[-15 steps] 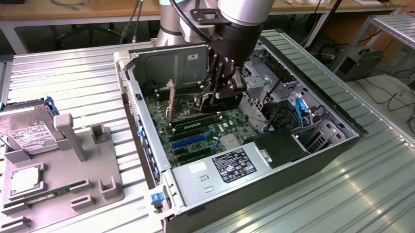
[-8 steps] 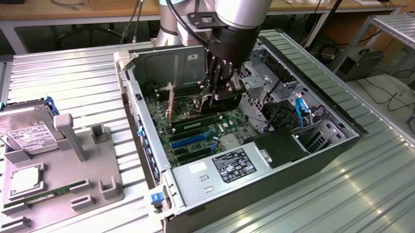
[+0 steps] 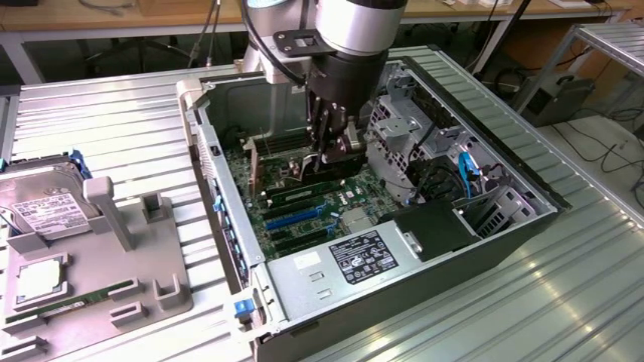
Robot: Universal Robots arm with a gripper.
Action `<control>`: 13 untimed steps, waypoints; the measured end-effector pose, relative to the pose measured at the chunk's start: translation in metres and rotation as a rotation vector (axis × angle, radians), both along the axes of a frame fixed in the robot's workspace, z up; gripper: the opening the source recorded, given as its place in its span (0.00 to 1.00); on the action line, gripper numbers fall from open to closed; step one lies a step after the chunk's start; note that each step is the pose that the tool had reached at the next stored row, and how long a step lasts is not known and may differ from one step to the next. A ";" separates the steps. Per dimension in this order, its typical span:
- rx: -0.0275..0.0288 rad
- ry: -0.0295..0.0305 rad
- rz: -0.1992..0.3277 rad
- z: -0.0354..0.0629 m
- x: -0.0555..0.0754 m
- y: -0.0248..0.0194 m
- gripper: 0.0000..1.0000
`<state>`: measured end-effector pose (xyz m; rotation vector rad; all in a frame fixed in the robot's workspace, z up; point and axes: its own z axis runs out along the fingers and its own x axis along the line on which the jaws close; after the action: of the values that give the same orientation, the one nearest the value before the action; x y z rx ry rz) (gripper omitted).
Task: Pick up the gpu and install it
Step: 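Insert the gpu into the slot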
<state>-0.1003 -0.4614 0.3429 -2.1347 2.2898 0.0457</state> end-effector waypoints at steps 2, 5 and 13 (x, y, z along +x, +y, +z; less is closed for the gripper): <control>-0.0001 -0.0010 0.006 -0.0037 -0.004 -0.0002 0.26; 0.0001 -0.0017 0.023 -0.0074 -0.005 -0.0007 0.26; 0.0005 -0.0024 0.068 -0.0212 -0.012 -0.0015 0.26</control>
<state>-0.1122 -0.4629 0.3217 -2.2106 2.2150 0.0442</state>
